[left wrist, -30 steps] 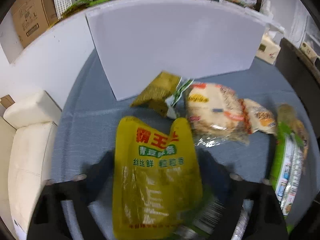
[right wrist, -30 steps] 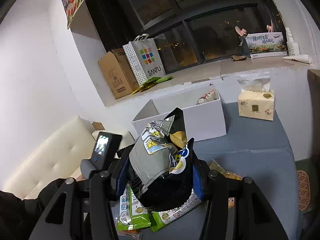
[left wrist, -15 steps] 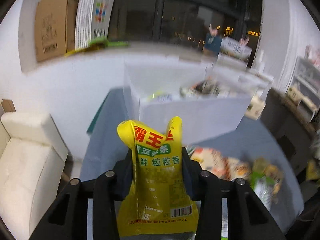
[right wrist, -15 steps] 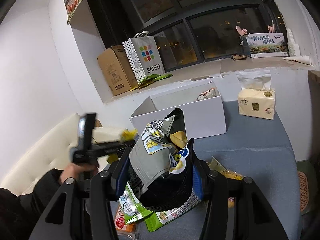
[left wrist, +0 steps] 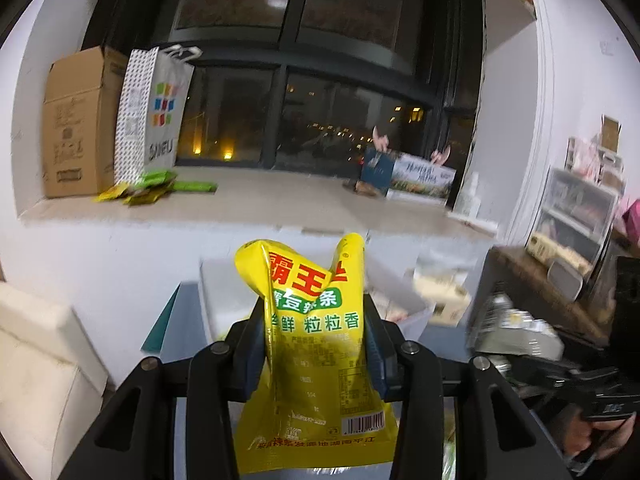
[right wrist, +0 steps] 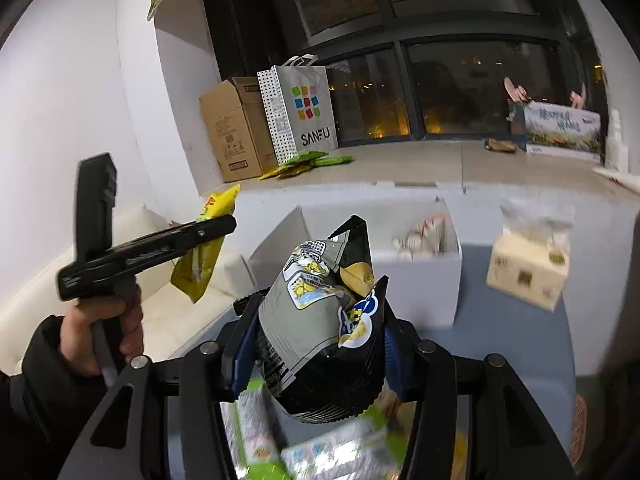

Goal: Organize snacks
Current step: 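Lower both held bags into the white box and open both grippers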

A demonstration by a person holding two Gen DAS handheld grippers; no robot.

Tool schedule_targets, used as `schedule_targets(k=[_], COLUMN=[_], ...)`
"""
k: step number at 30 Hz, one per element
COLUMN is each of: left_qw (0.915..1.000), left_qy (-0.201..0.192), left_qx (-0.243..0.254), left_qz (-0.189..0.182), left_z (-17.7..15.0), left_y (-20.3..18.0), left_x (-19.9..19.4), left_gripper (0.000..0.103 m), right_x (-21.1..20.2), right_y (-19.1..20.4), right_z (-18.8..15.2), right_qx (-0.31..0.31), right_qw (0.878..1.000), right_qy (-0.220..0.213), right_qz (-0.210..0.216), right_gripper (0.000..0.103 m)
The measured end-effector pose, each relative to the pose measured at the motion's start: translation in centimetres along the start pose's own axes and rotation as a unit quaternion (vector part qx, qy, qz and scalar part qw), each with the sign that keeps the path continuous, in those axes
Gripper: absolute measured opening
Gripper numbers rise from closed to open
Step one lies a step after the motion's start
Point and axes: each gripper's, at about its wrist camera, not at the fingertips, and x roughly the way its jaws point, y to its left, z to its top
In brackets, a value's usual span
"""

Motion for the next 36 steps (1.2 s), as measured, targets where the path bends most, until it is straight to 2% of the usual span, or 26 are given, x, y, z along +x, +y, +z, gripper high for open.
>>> schedule_targets(k=[5,10,14,19,21,22,23,24,25,26,27,31,36], left_qw=[0.9998,0.9996,0.999,0.9976,0.9967,0.9953,0.994,0.9938,0.9937,0.9933,0.9931,0.9949,0.998], left_qy=[0.001,0.017,0.036,0.067,0.078,0.092,0.101,0.098,0.097,0.102,0.104,0.09,0.058], left_qx=[-0.009,-0.017,-0.023,-0.016,-0.018,-0.025,-0.034,-0.043,-0.046,-0.048,-0.049,-0.028,-0.017], left_qz=[-0.016,-0.016,-0.01,0.002,0.016,0.02,0.024,0.032,0.034,0.028,0.026,0.034,0.019], left_z=[4.8,7.9,8.6,7.5,7.0,6.6,6.3,5.9,5.6,5.2,5.0,4.5,3.6], left_y=[0.1,1.0,1.9,2.8,3.2,3.6,4.0,4.4,4.8,5.1,5.2,5.1,4.3], left_x=[3.2,7.1,9.9,13.3,14.4,15.3,15.7,15.8,15.6,15.5,15.3,13.0,7.9], left_gripper=[0.046,0.046,0.046,0.046,0.062,0.087,0.098,0.099,0.1,0.103,0.103,0.103,0.103], right_x=[3.2,7.5,10.9,14.5,15.5,15.9,16.4,17.1,17.6,18.2,18.2,16.4,12.7], right_y=[-1.1,-3.3,-4.7,-6.4,-6.7,-6.7,-6.7,-6.8,-7.0,-7.2,-7.3,-6.7,-5.5], right_z=[5.3,10.1,12.5,13.6,13.8,14.0,14.1,14.1,14.0,13.9,13.7,13.3,12.9], right_qx=[-0.006,0.024,0.032,0.05,0.05,0.046,0.039,0.038,0.044,0.053,0.056,0.038,0.026], right_qw=[1.0,0.999,0.998,0.995,0.995,0.995,0.994,0.994,0.993,0.991,0.991,0.993,0.996], right_qy=[0.002,0.02,0.04,0.063,0.067,0.069,0.075,0.084,0.094,0.107,0.109,0.073,0.046], right_qz=[0.002,-0.009,-0.039,-0.057,-0.063,-0.064,-0.065,-0.064,-0.059,-0.053,-0.06,-0.088,-0.076], right_gripper=[0.057,0.057,0.057,0.057,0.057,0.058,0.059,0.064,0.086,0.098,0.103,0.103,0.103])
